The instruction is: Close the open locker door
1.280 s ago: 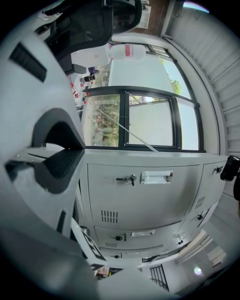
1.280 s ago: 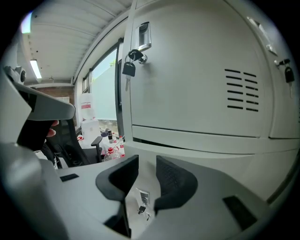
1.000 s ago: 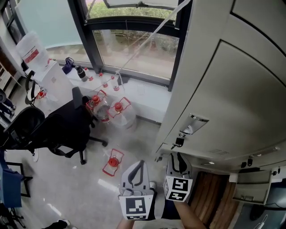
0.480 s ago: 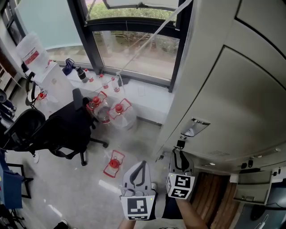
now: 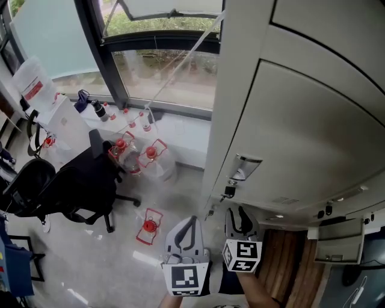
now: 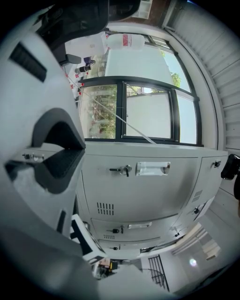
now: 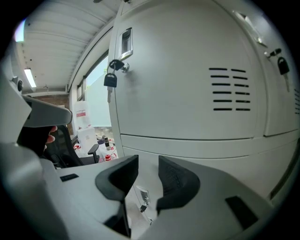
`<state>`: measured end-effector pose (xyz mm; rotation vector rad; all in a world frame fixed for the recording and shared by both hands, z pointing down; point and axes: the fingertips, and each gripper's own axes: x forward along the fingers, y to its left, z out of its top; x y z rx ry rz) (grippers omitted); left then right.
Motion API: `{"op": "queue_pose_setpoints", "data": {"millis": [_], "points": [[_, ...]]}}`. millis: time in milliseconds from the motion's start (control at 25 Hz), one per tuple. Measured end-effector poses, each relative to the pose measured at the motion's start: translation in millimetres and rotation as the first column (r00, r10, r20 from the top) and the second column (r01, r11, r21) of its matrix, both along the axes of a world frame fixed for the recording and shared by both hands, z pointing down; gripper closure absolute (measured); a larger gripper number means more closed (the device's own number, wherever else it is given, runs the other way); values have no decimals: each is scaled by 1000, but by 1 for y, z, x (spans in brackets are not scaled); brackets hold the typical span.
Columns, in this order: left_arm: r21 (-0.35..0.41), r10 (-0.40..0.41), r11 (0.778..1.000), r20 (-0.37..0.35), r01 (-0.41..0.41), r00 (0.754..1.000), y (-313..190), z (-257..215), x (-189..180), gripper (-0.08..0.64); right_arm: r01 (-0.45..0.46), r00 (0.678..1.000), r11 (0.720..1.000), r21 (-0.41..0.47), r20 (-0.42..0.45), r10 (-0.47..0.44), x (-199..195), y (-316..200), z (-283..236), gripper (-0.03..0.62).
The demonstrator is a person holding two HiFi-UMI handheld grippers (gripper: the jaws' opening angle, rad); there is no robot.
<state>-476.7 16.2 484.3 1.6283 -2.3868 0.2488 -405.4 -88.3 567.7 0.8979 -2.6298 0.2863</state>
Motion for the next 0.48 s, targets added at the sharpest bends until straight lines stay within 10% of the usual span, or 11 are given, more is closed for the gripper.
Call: {"op": "queue_pose_setpoints", "data": {"millis": [480], "points": [[59, 318, 946, 19, -319, 948, -65, -18, 88, 560, -327, 944, 943, 56, 66, 323, 134, -28, -42, 419]]}}
